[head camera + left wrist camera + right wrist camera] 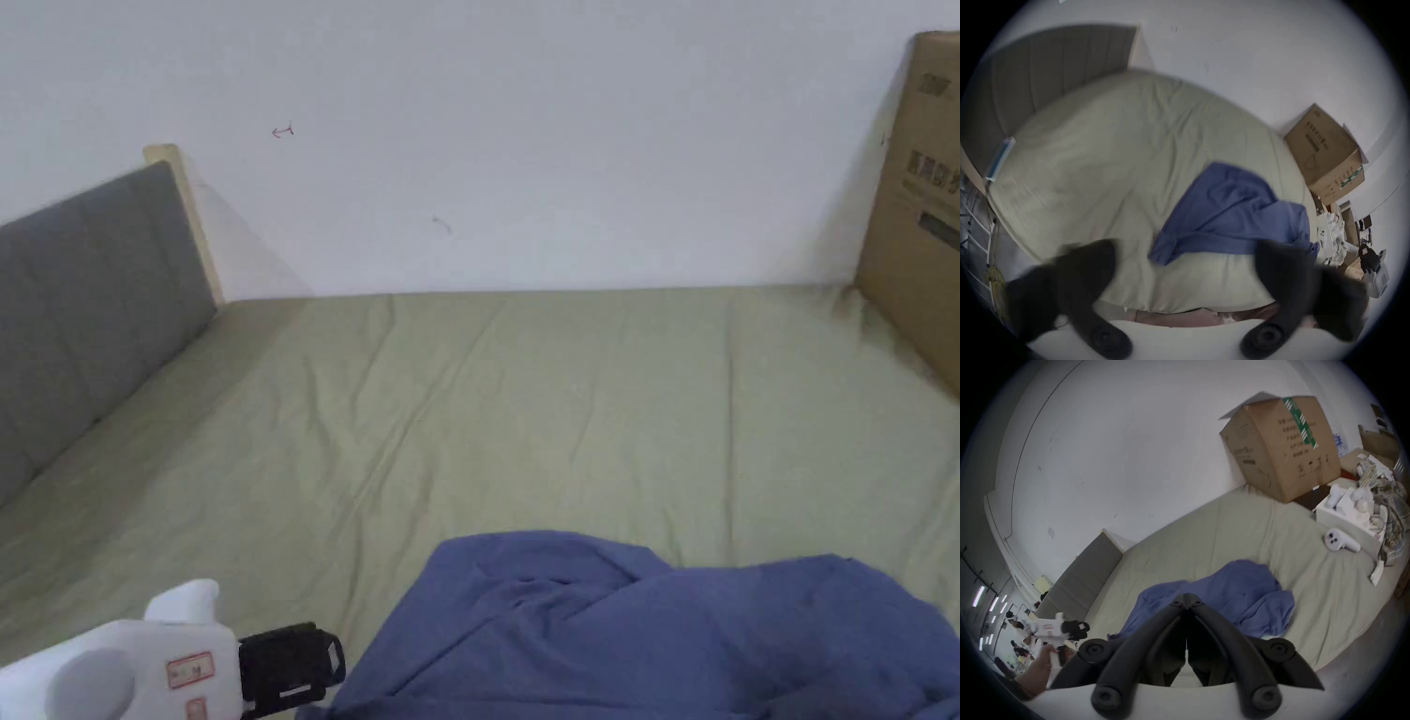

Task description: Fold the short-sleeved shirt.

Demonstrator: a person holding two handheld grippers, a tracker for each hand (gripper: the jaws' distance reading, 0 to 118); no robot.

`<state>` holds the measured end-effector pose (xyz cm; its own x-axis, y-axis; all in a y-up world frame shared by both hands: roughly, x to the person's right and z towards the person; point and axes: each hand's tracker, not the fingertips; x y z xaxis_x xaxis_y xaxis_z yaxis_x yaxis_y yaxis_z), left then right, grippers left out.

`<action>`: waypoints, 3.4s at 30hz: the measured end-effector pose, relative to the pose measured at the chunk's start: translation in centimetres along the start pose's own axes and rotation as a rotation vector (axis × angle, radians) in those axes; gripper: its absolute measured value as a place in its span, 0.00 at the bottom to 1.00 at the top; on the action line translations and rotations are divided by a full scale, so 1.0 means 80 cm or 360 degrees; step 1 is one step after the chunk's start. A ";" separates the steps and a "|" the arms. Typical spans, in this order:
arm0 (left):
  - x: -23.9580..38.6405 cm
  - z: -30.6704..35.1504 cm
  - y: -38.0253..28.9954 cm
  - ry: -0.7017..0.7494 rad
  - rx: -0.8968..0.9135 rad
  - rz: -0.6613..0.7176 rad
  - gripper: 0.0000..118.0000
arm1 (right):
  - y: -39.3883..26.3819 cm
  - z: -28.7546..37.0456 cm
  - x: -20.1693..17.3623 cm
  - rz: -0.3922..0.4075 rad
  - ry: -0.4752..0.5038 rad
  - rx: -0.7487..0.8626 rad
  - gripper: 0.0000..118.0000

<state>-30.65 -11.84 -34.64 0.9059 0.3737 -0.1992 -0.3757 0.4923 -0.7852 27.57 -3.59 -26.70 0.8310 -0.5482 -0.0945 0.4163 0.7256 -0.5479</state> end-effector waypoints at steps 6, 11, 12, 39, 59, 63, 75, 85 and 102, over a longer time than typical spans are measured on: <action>-0.011 -0.128 -0.019 0.0231 -0.0266 -0.0245 0.95 | -0.009 -0.022 0.005 -0.0028 -0.0031 -0.0142 0.00; 0.036 -0.113 -0.058 0.0323 -0.0115 -0.0719 0.13 | 0.002 -0.039 0.024 0.0090 -0.0183 -0.0254 0.00; 0.044 -0.101 -0.062 0.0300 -0.0111 -0.0741 0.08 | 0.008 -0.046 0.027 0.0132 -0.0190 -0.0296 0.00; 0.074 -0.051 -0.077 -0.0118 0.0266 -0.0269 0.08 | 0.055 -0.282 0.079 0.0567 -0.0586 -0.1179 0.09; 0.155 0.147 0.109 -0.0380 0.0672 -0.0453 0.08 | 0.254 -0.066 -0.064 0.0518 -0.0233 -0.0205 0.03; 0.192 0.187 0.156 -0.0353 0.0777 -0.0545 0.08 | 0.310 -0.040 -0.106 0.0573 -0.0205 -0.0054 0.03; 0.258 0.205 0.253 -0.0379 0.0857 -0.0505 0.08 | 0.454 -0.078 -0.194 0.0704 -0.0345 0.0198 0.02; 0.322 0.188 0.383 -0.0332 0.1080 -0.0557 0.08 | 0.597 -0.134 -0.273 0.0782 -0.0502 0.0489 0.02; 0.321 0.060 0.416 -0.0280 0.1037 -0.0513 0.08 | 0.565 -0.191 -0.251 0.0822 -0.0433 0.0566 0.02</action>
<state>-20.82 17.93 -63.07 0.9666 0.2254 0.1222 -0.1858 0.9443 -0.2716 24.05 33.86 -62.24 0.9995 -0.0045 -0.0325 -0.0013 0.9840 -0.1780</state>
